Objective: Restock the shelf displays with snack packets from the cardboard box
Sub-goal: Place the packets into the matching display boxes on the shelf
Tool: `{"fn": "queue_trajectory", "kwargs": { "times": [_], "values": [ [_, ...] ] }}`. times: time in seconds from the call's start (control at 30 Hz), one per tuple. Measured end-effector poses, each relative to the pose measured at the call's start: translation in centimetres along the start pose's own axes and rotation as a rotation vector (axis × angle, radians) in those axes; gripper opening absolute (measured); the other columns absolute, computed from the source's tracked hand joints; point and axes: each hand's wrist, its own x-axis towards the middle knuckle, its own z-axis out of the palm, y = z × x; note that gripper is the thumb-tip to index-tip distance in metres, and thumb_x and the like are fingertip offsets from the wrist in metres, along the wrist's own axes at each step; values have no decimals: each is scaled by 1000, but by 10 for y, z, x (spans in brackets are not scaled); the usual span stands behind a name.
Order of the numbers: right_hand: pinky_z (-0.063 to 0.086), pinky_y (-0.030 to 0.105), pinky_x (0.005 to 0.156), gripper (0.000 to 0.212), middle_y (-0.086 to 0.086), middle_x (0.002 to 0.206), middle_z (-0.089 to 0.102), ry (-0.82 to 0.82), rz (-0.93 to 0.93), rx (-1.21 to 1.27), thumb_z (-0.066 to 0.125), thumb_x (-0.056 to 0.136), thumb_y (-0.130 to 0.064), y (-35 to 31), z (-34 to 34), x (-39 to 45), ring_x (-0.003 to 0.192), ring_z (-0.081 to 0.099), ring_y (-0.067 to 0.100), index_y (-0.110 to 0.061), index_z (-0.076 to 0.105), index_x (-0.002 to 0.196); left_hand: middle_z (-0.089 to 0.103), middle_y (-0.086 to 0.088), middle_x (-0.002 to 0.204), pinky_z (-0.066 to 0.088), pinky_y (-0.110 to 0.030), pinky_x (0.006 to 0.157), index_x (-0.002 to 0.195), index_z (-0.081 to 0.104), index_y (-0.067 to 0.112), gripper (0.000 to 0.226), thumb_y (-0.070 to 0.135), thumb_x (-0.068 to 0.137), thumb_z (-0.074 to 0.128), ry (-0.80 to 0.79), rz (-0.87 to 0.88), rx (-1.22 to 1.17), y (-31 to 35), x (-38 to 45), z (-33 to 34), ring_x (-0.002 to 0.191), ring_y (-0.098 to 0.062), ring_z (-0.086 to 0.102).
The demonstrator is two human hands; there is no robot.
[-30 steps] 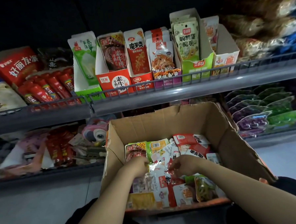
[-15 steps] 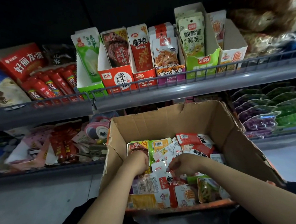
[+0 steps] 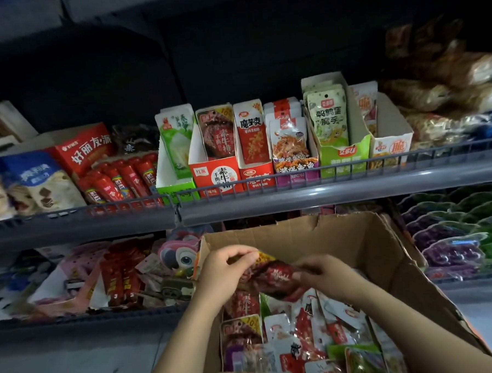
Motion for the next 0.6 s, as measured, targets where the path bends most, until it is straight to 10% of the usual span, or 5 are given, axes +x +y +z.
{"fn": "queue_trajectory", "kwargs": {
  "times": [0.23,0.6],
  "values": [
    [48,12,58,17,-3,72,72,180,-23,224,68,83,-35,-17,-43,-6,64,68,4,-20,70,74,57,17,48,39,-8,48,88,69,23,10,15,88,63,123,-47,-361,34,11,-7,48,5,51],
    [54,45,80,47,34,98,65,272,-6,862,71,71,-20,-19,-79,-11,80,66,39,13,55,101,57,9,62,36,-14,45,95,69,17,8,19,89,63,82,-112,-453,86,44,-6,52,-4,46]
  ]
}}
